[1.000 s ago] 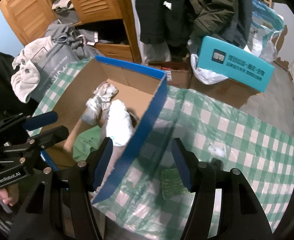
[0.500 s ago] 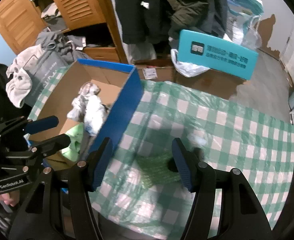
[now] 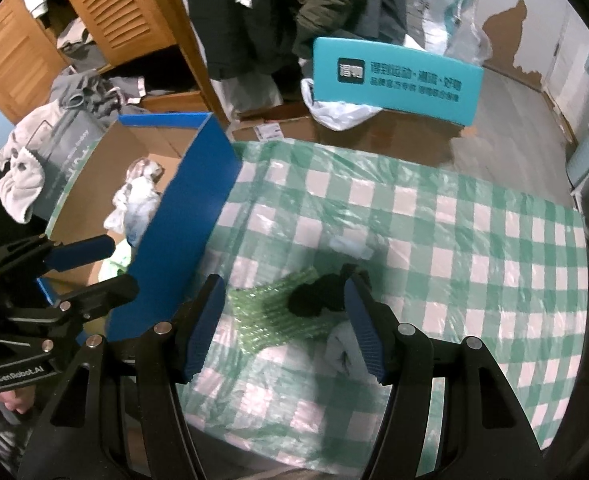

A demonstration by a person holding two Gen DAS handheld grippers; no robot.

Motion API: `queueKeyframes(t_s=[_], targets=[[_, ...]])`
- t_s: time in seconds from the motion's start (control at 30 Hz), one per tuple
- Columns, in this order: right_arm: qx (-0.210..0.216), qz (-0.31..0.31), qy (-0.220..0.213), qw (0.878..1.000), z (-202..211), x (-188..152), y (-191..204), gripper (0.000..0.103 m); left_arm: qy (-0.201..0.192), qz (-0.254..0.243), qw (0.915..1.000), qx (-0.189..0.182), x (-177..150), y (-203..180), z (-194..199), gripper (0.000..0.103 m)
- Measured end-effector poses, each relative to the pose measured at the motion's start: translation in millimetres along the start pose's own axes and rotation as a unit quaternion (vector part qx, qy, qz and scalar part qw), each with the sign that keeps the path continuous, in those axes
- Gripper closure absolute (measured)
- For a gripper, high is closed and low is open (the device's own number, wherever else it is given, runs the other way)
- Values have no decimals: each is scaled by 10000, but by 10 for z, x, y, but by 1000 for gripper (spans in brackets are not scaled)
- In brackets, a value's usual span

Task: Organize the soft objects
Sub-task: 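Move both tools back over the bubble wrap and socks on the table, then close the left tool on the green bubble wrap while the right tool grasps the grey sock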

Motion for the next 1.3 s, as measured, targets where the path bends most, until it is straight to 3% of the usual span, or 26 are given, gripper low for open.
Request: queueKeyframes(t_s=[0.8, 1.3], targets=[[-188, -541, 415, 9975, -292, -353, -659, 40, 744, -240, 9967, -227, -116, -425, -703, 50], [-110, -550, 742, 9957, -626, -522, -743, 40, 1047, -386, 9935, -215, -206, -504, -1053, 50]])
Point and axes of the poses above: each gripper's, at about its wrist camera, not at the fingertips, and z roughly against the way its jaws point, y to its left, x to its top, the point moved 9 cm from there along -z, roughly the way its jaws point, and after that the axes turned 5 degrees about y, right-handed, at the moved point
